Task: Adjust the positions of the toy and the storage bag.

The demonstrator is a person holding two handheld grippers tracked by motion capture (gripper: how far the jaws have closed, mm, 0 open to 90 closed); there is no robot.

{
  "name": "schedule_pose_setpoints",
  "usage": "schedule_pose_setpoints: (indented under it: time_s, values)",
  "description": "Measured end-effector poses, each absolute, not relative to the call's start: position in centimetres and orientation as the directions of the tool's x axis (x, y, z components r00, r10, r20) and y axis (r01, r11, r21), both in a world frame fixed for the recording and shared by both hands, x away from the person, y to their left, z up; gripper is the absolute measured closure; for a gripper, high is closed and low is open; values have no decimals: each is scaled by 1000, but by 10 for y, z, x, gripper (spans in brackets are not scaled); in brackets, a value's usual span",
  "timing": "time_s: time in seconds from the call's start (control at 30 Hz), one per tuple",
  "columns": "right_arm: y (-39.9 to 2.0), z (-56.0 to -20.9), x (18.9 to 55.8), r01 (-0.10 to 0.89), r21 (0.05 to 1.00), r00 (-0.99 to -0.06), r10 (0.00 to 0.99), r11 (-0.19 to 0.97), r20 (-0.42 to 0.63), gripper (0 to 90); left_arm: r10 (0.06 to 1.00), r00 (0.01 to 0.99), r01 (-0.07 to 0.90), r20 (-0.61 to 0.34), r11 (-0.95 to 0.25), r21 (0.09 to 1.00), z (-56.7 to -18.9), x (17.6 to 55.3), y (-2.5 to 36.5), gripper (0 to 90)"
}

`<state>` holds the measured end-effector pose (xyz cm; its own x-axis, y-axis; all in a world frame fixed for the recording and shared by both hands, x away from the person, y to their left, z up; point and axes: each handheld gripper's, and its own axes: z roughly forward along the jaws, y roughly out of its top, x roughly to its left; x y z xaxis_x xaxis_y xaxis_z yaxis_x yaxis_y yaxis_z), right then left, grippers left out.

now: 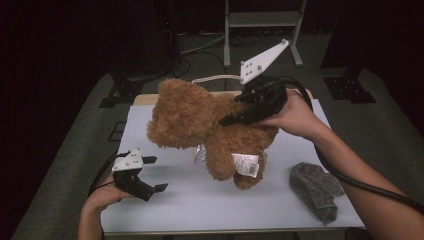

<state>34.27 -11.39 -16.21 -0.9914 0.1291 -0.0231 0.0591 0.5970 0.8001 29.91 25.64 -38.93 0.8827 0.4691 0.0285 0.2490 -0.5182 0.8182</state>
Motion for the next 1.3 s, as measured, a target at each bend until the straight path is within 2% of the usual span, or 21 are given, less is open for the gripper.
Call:
schedule_pose_setpoints:
  time_s: [0.6, 1.3]
  values:
    - [-99, -108, 380, 48, 796, -989, 141, 603, -47, 635, 483, 875, 258, 27, -513, 819, -389, 302, 264, 15]
    - [-86, -89, 445, 86, 773, -983, 181, 629, -38, 634, 519, 854, 275, 37, -511, 815, -388, 296, 271, 15]
